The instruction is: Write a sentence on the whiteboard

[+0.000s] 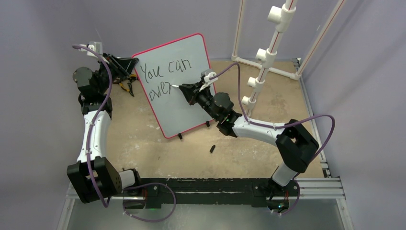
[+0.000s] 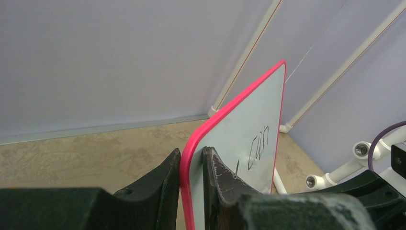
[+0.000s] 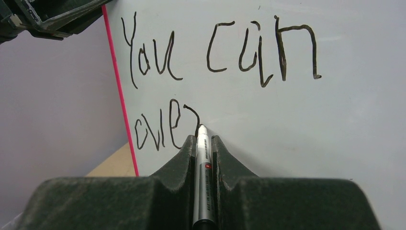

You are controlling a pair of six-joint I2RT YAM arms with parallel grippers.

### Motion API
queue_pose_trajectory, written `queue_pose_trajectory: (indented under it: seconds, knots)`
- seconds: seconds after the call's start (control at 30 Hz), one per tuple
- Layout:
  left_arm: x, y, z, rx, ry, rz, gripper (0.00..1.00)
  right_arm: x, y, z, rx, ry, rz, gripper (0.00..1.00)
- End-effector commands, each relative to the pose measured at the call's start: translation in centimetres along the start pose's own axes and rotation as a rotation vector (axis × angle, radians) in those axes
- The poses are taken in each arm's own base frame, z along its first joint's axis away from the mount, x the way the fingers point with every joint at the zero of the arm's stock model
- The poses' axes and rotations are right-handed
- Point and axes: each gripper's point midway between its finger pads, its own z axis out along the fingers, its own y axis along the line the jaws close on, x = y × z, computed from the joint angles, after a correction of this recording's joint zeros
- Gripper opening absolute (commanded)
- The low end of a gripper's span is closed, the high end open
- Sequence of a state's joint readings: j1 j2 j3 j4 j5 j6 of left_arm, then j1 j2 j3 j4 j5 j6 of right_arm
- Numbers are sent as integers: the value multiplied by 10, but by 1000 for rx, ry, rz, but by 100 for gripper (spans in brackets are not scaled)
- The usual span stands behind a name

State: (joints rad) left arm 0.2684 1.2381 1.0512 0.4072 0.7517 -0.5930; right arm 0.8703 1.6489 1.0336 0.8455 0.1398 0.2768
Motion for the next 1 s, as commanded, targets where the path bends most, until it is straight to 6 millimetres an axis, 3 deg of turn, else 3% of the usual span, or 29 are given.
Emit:
queue_pose_trajectory:
  seconds: [0.0, 0.23, 0.4, 0.97]
  knots:
    - [3, -1, -2, 10, 10, -13, 17, -26, -2, -3, 20, -47, -16, 0]
    - [3, -2, -3, 12, 10, -13, 17, -51, 20, -14, -83, -51, -43, 0]
    - [3, -2, -3, 12, 10, -13, 17, -59, 21, -21, -100, -35, -46, 0]
    - [5, 0, -1, 13, 17, -18, 17, -49, 8, -6, -141, -24, -50, 0]
